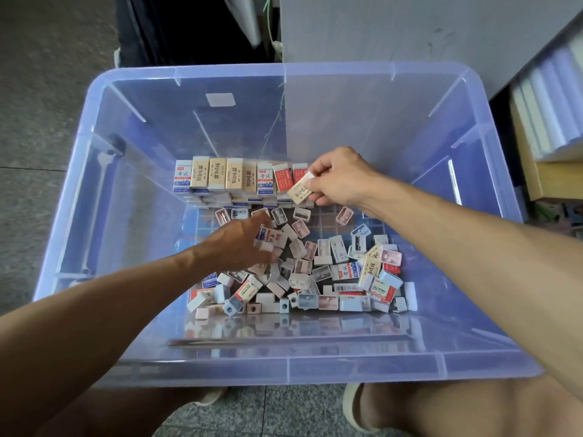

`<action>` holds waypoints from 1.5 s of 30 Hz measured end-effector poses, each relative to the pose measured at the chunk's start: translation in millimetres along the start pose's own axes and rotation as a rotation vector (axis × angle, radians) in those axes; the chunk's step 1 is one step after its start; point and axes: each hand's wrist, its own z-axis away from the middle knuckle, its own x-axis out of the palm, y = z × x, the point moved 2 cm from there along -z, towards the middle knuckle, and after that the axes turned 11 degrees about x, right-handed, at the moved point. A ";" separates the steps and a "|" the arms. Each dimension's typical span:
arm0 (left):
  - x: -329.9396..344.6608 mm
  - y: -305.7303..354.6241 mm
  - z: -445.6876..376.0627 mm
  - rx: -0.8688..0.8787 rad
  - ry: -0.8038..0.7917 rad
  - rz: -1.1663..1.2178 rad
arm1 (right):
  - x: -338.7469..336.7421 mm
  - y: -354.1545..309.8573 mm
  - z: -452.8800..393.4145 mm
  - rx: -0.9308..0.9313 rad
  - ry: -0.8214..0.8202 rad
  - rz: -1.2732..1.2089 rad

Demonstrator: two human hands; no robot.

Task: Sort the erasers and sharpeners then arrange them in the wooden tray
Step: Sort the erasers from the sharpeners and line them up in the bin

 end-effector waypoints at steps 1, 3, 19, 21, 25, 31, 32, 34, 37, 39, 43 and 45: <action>0.0 -1.3 -0.1 -0.016 -0.004 0.032 | 4.1 -2.3 -2.6 0.006 0.003 -0.010; 1.0 -1.5 -0.5 -0.023 -0.019 0.081 | 11.1 -7.4 -6.6 -0.013 0.025 0.018; -40.4 30.4 46.9 -0.363 0.150 0.298 | 21.5 -14.9 -19.2 -0.106 0.124 0.241; -45.2 30.5 58.6 -0.425 0.217 0.354 | 21.8 -15.1 -16.7 -0.115 0.131 0.171; -57.1 27.7 76.2 -0.471 0.348 0.450 | 22.5 -25.0 -10.8 -0.164 0.072 -0.017; -56.9 30.1 81.0 -0.462 0.358 0.476 | 48.9 -39.5 -14.5 -0.167 0.082 0.013; -56.8 29.7 80.7 -0.461 0.350 0.484 | 53.2 -39.6 -16.9 -0.160 0.107 0.019; -57.6 28.9 79.9 -0.460 0.345 0.504 | 56.0 -39.9 -16.7 -0.161 0.157 0.022; -59.0 28.8 77.4 -0.452 0.369 0.547 | 50.9 -35.6 -13.5 -0.201 0.228 0.007; -59.4 28.6 75.2 -0.448 0.389 0.569 | 51.4 -33.2 -8.1 -0.300 0.209 0.141; -59.3 26.3 73.9 -0.444 0.395 0.585 | 56.5 -33.4 -0.7 -0.430 0.172 0.367; -59.0 25.7 73.1 -0.436 0.395 0.577 | 53.4 -33.0 0.7 -0.447 0.196 0.361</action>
